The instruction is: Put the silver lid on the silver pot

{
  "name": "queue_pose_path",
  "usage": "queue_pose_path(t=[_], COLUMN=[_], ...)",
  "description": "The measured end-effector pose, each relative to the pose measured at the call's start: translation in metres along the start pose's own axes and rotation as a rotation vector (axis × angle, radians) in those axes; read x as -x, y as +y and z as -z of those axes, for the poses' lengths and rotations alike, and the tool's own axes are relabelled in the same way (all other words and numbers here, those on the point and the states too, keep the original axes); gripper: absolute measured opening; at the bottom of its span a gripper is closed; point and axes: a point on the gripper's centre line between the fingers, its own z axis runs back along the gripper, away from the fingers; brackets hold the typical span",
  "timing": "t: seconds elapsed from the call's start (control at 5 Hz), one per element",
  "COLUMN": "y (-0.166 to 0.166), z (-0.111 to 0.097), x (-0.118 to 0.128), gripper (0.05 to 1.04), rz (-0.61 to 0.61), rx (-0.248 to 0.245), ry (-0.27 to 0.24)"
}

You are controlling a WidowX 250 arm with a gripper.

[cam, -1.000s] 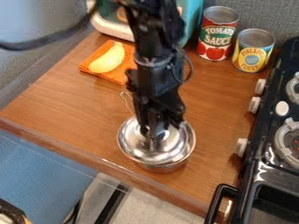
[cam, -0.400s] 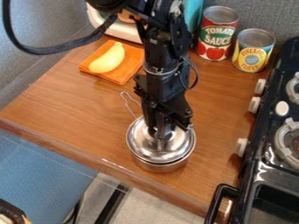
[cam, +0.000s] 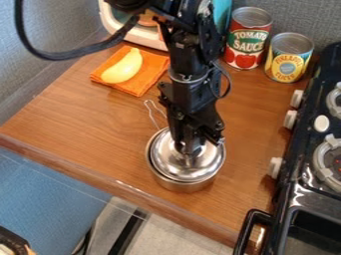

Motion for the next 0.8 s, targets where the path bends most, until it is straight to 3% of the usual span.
queue_pose_path(t=[0.2,0.4,0.8], y=[0.0003,0.0003,0.0014], z=[0.0007,0.0020,0.0001], x=[-0.0023,-0.0031,0.0021], gripper=[0.288,0.357,0.933], rz=[-0.001,-0.008,-0.023], rx=[0.001,-0.009,-0.025], ry=[-0.004,0.003,0.032])
